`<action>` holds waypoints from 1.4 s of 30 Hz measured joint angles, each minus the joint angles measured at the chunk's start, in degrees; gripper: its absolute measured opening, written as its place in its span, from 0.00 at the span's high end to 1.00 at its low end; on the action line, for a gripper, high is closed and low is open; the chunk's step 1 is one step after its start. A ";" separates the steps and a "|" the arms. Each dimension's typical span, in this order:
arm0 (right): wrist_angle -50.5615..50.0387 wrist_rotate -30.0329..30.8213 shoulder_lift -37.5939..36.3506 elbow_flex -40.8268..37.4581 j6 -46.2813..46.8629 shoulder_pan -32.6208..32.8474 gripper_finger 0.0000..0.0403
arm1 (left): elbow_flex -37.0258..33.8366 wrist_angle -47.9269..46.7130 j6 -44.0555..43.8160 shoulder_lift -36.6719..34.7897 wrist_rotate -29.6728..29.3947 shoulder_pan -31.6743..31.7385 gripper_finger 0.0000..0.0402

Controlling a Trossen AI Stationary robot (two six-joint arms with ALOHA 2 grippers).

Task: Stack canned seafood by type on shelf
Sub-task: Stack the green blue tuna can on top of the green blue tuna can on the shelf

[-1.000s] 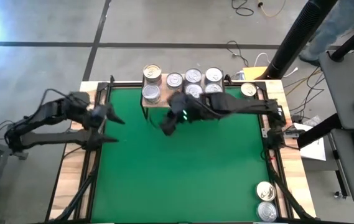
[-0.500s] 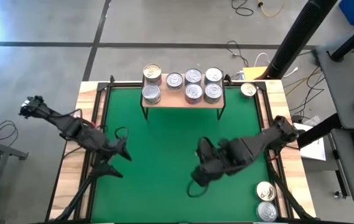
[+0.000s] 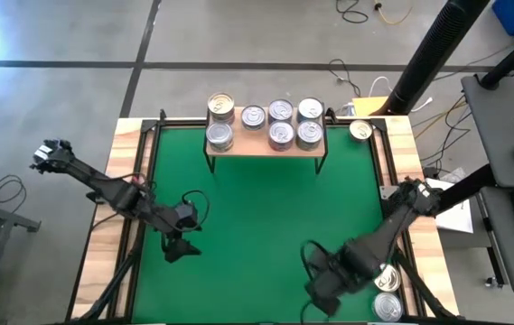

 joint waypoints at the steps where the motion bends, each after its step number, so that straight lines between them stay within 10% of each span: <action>1: 0.07 -2.49 0.00 -1.93 1.06 1.49 0.98 | 0.01 -0.04 0.01 0.36 -0.50 -0.01 0.01; 17: 16.52 -27.52 0.11 -35.62 4.76 13.87 0.98 | -0.45 -5.84 -1.26 3.48 2.10 -0.92 0.01; 33: 35.15 -26.81 0.07 -45.17 13.57 11.65 0.98 | -12.64 -14.73 5.15 -9.96 3.98 -0.36 0.01; 42: 34.28 -4.77 0.07 -34.31 11.94 -2.47 0.98 | -14.62 -14.00 12.48 -17.03 4.47 -0.33 0.01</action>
